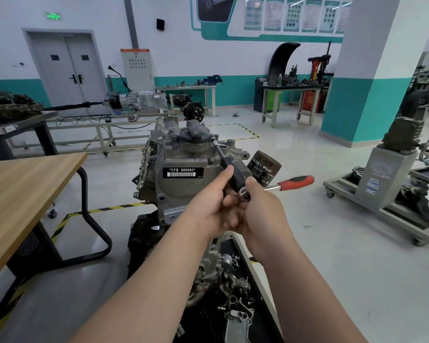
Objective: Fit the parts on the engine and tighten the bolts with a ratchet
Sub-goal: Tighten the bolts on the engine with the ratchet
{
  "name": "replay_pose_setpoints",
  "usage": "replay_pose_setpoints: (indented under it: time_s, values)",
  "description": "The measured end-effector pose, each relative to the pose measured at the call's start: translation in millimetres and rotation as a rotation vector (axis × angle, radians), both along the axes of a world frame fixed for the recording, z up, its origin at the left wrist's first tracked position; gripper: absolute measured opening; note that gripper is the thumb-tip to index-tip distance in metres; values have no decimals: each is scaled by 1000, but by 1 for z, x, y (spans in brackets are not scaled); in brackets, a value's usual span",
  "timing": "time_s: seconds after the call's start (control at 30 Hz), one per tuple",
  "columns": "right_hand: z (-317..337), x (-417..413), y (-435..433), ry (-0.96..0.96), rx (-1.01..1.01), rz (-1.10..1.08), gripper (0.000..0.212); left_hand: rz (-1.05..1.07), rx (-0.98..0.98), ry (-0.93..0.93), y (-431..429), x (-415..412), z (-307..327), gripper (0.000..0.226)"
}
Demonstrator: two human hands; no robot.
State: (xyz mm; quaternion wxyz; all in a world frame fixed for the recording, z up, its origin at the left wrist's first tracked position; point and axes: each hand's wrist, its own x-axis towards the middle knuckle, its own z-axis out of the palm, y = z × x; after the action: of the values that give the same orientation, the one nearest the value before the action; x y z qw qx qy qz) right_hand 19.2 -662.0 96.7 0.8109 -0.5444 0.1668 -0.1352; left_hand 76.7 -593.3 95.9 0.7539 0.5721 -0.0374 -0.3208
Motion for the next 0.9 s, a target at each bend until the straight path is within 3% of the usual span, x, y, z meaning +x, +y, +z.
replay_pose_setpoints:
  time_s: [0.17,0.23,0.3,0.4,0.5,0.63,0.77,0.83,0.9]
  values:
    - [10,-4,-4,28,-678,-61,26,81,-98,37,-4,1,3,39]
    - [16,-7,-4,67,-1079,-66,19,99,-109,31,-4,1,5,36]
    - [20,-7,-1,144,-1429,-139,42,63,-129,29,-3,3,5,37]
    - [23,-3,2,163,-1577,-174,51,-6,-184,18,-2,6,4,55]
    - [22,1,-1,77,-1437,-163,46,-32,-220,14,-1,7,4,59]
    - [12,4,-8,8,-942,-117,40,55,-207,14,-5,1,9,46]
    - [2,6,-11,-19,-300,-75,33,67,-162,22,-10,-3,3,39]
    - [1,2,-4,-94,130,19,33,46,-137,14,-7,-1,-2,54]
    - [3,-2,3,-151,427,106,27,37,-155,23,-4,0,-4,54]
